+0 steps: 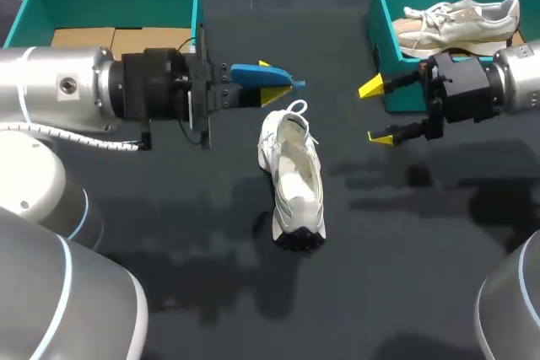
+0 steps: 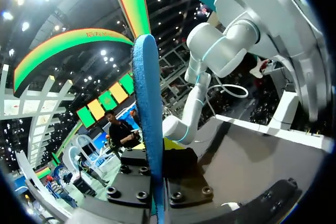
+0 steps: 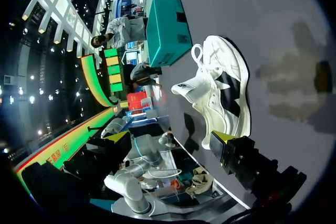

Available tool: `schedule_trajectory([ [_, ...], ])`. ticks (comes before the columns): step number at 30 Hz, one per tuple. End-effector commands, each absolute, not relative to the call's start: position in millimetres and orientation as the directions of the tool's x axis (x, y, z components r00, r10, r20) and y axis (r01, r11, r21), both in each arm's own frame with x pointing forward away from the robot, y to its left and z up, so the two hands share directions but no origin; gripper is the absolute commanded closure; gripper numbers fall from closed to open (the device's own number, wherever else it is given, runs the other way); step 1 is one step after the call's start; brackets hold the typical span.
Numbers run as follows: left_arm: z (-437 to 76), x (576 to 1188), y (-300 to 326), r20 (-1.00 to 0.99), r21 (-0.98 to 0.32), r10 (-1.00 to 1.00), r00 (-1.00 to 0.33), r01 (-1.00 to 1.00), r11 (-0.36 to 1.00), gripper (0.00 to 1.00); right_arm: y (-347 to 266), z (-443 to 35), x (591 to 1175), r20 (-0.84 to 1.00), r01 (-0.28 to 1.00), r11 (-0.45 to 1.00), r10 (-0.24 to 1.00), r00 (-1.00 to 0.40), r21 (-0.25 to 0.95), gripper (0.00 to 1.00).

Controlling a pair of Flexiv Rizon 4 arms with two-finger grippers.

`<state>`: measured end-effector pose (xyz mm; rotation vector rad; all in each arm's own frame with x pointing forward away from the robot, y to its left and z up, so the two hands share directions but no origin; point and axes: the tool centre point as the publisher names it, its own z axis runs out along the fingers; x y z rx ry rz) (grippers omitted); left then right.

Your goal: Take the shoe out of the shoebox, open the shoe tongue, remove and reinsert the insole, then place the shoe into the shoebox

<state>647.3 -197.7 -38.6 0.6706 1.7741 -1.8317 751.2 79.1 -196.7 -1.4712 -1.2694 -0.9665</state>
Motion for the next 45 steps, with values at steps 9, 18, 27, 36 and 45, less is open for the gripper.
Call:
schedule_trajectory([
  [9, -51.3, 670.5, -212.6, -0.897, -0.418, 0.135, -0.421, 0.907, 0.050, 1.00, 71.6, -192.2, 743.7, 0.978, 0.981, -0.074, 0.099, 0.184, -0.177, 0.00],
  [18, -71.9, 682.1, -219.4, -0.949, -0.286, 0.126, -0.289, 0.957, 0.046, 1.00, 78.1, -182.8, 752.1, 0.971, 0.969, -0.143, 0.098, 0.217, -0.202, 0.00],
  [27, -100.3, 708.4, -230.1, -0.983, -0.180, -0.041, -0.178, 0.982, 0.058, 1.00, 91.2, -170.2, 760.3, 0.976, 0.966, -0.140, -0.021, 0.219, -0.219, 0.00],
  [36, -103.5, 712.0, -233.4, -0.987, -0.156, -0.042, -0.154, 0.985, 0.067, 1.00, 92.8, -170.1, 761.7, 0.973, 0.965, -0.126, -0.044, 0.226, -0.229, 0.00],
  [45, -128.8, 722.4, -240.7, -0.991, -0.130, 0.006, -0.131, 0.988, 0.083, 1.00, 100.3, -161.8, 768.5, 0.981, 0.974, -0.127, -0.055, 0.184, -0.189, 0.00],
])
